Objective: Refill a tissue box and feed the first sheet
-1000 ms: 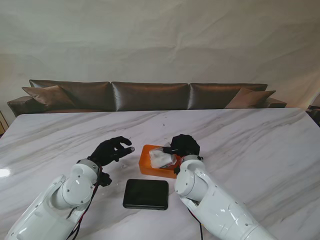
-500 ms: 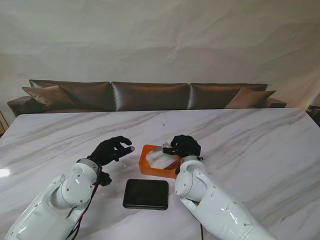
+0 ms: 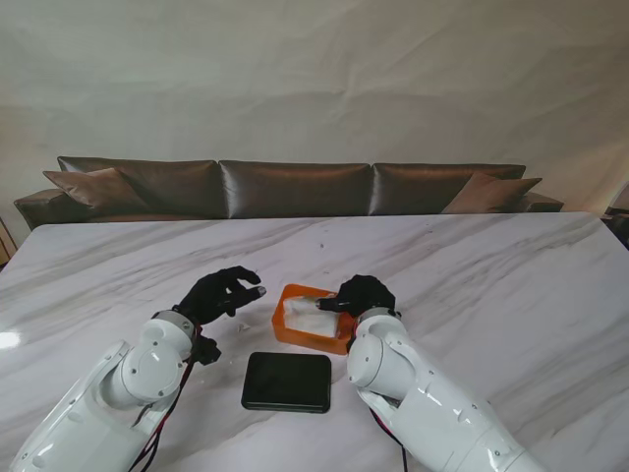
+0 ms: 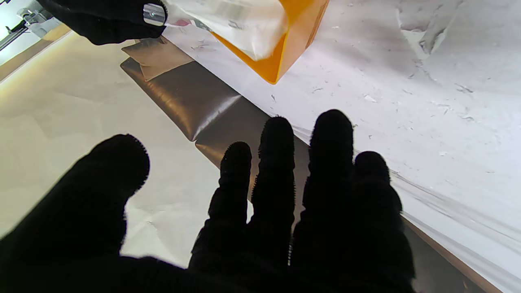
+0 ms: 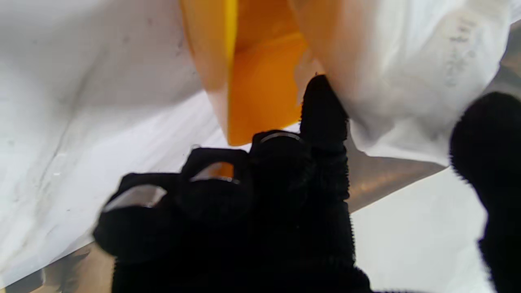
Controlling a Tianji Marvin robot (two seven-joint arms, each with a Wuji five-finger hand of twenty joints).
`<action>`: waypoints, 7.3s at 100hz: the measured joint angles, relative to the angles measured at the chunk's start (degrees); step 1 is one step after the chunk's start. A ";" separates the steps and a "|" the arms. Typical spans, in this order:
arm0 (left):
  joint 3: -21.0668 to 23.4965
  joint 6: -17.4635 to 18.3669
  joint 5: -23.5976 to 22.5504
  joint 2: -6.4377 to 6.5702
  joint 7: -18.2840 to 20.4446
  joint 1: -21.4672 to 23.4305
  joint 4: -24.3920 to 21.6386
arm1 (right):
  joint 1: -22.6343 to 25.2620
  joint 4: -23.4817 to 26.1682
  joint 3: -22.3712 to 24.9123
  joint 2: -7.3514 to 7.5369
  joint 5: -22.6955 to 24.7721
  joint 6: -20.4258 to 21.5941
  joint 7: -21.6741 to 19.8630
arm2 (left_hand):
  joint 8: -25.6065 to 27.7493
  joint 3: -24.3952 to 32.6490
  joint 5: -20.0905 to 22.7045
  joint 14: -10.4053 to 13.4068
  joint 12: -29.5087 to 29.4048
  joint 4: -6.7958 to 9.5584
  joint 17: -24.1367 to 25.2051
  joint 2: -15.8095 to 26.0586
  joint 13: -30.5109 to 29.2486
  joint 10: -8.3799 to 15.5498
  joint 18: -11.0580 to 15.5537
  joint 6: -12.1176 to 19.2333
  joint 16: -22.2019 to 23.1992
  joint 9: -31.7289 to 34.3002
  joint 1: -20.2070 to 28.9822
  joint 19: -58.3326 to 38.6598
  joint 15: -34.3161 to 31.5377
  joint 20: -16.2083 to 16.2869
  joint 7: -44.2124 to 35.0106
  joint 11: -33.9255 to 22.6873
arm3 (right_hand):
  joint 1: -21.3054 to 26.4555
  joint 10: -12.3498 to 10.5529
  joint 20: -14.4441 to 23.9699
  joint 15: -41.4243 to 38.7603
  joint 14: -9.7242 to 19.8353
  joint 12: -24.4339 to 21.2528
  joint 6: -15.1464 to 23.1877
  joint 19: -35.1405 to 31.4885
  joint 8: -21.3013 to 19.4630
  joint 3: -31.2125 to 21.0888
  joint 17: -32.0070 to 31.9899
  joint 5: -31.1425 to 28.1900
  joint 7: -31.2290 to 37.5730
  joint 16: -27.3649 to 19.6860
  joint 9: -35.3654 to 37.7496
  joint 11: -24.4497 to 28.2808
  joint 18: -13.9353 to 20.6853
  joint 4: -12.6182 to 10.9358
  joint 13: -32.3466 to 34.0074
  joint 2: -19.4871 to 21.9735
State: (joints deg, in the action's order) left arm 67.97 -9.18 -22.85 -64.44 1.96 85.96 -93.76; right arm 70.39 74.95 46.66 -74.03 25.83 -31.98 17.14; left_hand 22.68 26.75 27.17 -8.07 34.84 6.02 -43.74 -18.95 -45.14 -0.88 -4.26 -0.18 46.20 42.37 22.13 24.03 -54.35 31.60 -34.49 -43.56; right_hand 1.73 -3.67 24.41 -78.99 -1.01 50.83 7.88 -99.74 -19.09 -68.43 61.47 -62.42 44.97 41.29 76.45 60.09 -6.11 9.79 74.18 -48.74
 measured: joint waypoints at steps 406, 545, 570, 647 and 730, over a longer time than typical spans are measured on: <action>1.11 7.38 -11.82 0.93 -2.82 2.16 2.46 | -4.84 -17.35 -8.45 7.69 18.60 44.49 6.57 | -0.01 4.90 7.06 1.69 -11.34 -0.02 42.63 -0.54 17.06 3.52 -8.74 6.80 -14.53 -7.65 -0.01 -0.44 25.96 -1.19 -0.95 12.58 | 22.94 -8.06 -16.73 56.31 9.08 -24.45 16.97 56.48 10.64 -13.15 -44.95 -1.91 11.39 -26.03 -8.72 -25.34 0.99 12.16 -17.25 -32.64; 1.33 7.36 -11.15 0.96 -5.52 3.50 1.63 | 9.07 8.18 12.32 9.53 5.96 36.85 -17.44 | -0.01 6.35 7.98 1.61 -10.07 -0.71 41.14 -0.54 15.18 3.54 -9.14 6.81 -10.32 -6.28 -0.33 -0.44 20.71 -1.19 -1.71 10.67 | 33.08 -4.07 8.21 26.52 1.45 14.78 10.68 46.57 -41.01 -10.22 -37.35 -6.73 32.41 1.17 -4.86 -4.41 -17.05 0.44 -14.21 -37.76; -3.42 9.00 -7.09 0.18 -9.31 1.15 4.67 | 14.29 20.04 18.35 10.59 3.09 31.36 -22.20 | -0.07 7.93 9.10 1.05 -9.96 -0.71 41.12 -0.54 15.18 3.53 -9.16 6.80 -9.63 -6.28 -0.32 -0.44 19.71 -0.79 -0.54 10.64 | 35.47 -4.07 9.03 26.22 1.58 15.98 9.92 46.57 -40.80 -10.22 -36.17 -6.84 33.49 1.44 -4.84 -2.75 -17.38 -4.94 -13.60 -37.78; -10.12 18.30 8.18 -4.36 -17.84 1.02 7.44 | 16.85 30.54 19.49 10.33 -6.99 26.23 -22.32 | -6.91 16.53 9.13 -0.28 -4.17 -0.71 43.59 -1.19 20.78 3.63 -9.17 6.76 -2.44 -9.90 8.69 -0.44 13.80 2.04 13.07 4.87 | 37.66 -4.07 10.02 24.99 1.62 18.00 9.20 46.57 -40.45 -10.22 -34.93 -7.63 34.21 1.54 -4.28 -1.92 -17.38 -7.11 -13.38 -37.81; -10.91 26.32 18.77 -4.81 -12.39 2.32 7.69 | 16.58 28.83 18.98 10.04 -7.00 27.34 -22.19 | -15.15 25.95 4.30 0.05 8.36 -1.46 46.75 -7.42 25.26 5.31 -8.73 3.75 1.40 -14.64 19.57 -0.44 12.95 3.39 26.92 0.31 | 38.47 -3.51 11.36 24.85 2.06 18.19 7.83 45.58 -40.51 -10.35 -34.82 -9.10 34.93 2.08 -4.20 0.52 -17.38 -7.13 -13.38 -37.81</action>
State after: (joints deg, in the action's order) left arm 57.07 17.14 -4.08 -69.25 -10.43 88.28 -86.07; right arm 86.97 103.78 65.65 -63.99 18.83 -4.64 -5.05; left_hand 7.53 52.71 31.47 -8.02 43.20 4.55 3.00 -26.37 -19.88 4.44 -12.99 3.57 47.60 27.73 41.71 23.59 -41.39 34.99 -7.57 -43.25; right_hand 40.20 -7.18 35.77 -54.15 1.05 69.02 15.71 -54.16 -59.60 -78.78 26.66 -71.52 79.91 43.37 72.25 60.61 -23.49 2.66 60.80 -86.55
